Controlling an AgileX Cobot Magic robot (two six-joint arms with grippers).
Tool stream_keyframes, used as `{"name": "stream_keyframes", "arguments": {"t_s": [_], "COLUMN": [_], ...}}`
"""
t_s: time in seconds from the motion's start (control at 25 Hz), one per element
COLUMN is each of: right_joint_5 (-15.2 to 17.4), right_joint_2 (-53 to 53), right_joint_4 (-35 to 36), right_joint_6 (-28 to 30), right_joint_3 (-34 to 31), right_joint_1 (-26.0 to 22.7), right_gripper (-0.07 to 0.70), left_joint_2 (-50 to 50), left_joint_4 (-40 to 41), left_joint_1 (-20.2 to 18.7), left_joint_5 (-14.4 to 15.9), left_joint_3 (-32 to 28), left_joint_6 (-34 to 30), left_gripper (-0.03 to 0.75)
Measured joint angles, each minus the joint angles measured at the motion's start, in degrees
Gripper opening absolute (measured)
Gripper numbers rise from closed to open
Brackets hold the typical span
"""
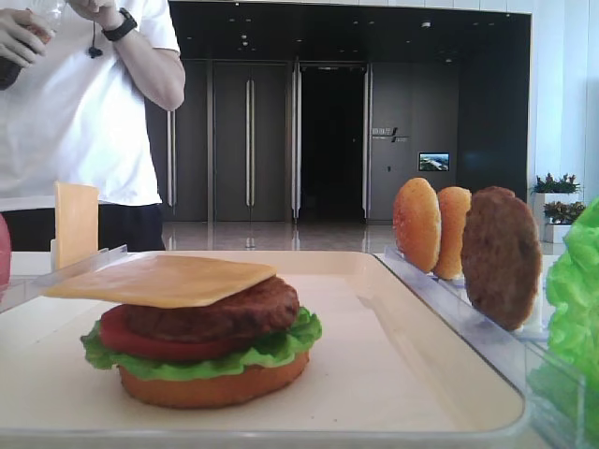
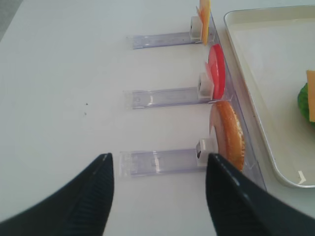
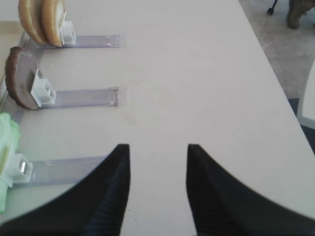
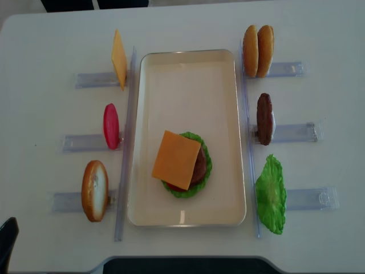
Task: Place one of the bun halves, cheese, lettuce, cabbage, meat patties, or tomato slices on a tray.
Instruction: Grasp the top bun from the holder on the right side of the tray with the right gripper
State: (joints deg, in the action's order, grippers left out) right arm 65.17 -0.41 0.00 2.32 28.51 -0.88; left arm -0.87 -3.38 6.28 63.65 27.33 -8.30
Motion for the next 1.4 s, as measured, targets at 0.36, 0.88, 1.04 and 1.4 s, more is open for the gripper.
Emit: {"name": "stream_keyframes", "arguments": {"t_s": [0.36,0.88,1.04,1.4], "right_joint_5": [0.0,-0.3,-0.4,-0.9], "right_joint_2": [0.0,0.0,0.5,15.0], "right_joint_4": [0.0,0.0,1.7,3.2], "right_joint_6": [0.0,1.4,1.5,0.1], "right_joint_3": [0.0,0.3,2.4,8.6], "right_joint_1": [0.0,0.0,0.0,0.3], "right_gripper": [0.295,0.346,0.347,0.347], "left_joint_2": [0.0,0.0,0.0,0.0], "left_joint_4": [0.0,0.0,0.0,0.0], "left_joint_1": [0.0,0.0,0.0,0.0], "left_joint_5": [0.0,0.0,0.0,0.0], "left_joint_3": [0.0,0.0,0.0,0.0], "left_joint_6": [0.0,0.0,0.0,0.0], "left_gripper": [0.453,0.453,0.453,0.453]}}
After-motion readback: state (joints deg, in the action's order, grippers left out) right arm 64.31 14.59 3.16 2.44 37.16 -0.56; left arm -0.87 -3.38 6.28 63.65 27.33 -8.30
